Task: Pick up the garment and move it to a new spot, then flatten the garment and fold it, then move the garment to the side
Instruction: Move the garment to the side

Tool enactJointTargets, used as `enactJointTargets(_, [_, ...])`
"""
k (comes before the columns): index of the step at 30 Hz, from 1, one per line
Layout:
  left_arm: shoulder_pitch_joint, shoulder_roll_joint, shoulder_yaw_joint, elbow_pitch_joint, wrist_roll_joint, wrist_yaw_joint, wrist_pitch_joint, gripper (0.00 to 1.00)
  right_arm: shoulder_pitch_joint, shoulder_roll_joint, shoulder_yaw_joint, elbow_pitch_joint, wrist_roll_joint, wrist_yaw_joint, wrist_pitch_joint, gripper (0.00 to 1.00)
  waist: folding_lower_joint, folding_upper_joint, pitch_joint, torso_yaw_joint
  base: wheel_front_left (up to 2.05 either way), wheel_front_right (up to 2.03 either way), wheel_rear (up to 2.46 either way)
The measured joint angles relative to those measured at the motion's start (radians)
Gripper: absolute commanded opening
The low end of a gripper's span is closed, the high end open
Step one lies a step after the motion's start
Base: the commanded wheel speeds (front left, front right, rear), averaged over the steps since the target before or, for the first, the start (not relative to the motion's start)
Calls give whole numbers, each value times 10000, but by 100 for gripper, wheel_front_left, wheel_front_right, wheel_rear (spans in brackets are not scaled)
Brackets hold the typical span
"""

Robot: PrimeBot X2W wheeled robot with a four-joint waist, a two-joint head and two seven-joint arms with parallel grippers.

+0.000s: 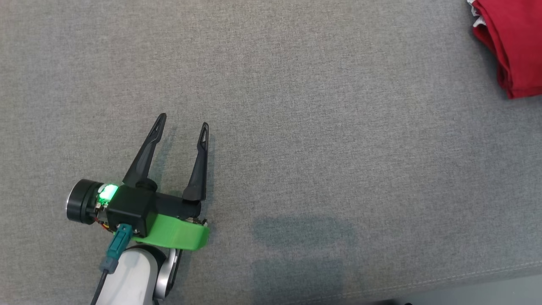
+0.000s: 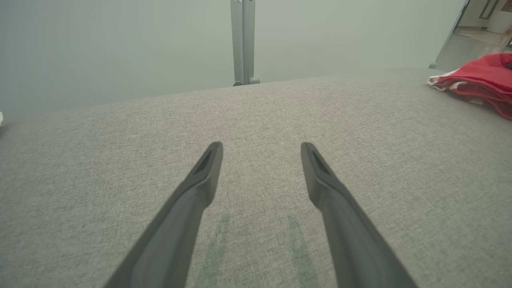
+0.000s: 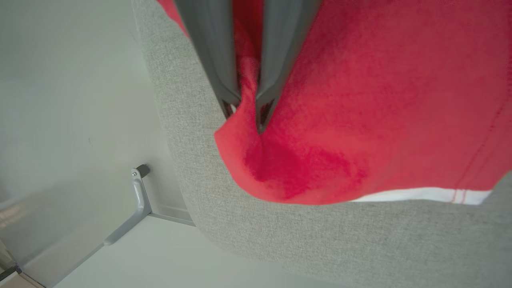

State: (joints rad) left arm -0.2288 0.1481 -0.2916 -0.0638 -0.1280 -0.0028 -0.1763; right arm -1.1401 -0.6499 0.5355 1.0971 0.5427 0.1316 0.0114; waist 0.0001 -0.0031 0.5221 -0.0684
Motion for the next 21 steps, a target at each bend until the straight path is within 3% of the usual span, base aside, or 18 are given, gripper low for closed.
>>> enactJointTargets(1, [32, 23, 0, -35, 2, 15, 8, 100, -56, 13, -23, 184, -77, 0, -144, 0, 0, 0, 18, 8, 0, 0, 0])
enactJointTargets(2, [50, 44, 2, -69, 4, 31, 48, 100, -110, 29, -46, 368, -169, 0, -268, 13, 0, 0, 26, 5, 0, 0, 0])
enactJointTargets(3, [60, 58, 0, -104, 12, 42, 73, 100, -140, 63, -73, 527, -219, 0, -382, 45, 0, 0, 29, -7, 0, 0, 0])
enactJointTargets(4, [66, 65, -8, -132, 13, 48, 84, 100, -156, 109, -96, 696, -288, 0, -504, 92, 0, 0, 28, -27, 0, 0, 0])
enactJointTargets(5, [72, 82, -15, -167, 15, 75, 127, 100, -182, 157, -96, 846, -420, 0, -623, 100, 0, 0, 26, -54, 0, 0, 0])
enactJointTargets(21, [77, 188, -69, -90, -98, 163, 203, 100, -441, 840, -378, 1689, -1513, 0, -2431, 100, 0, 0, -425, -538, 0, 0, 0])
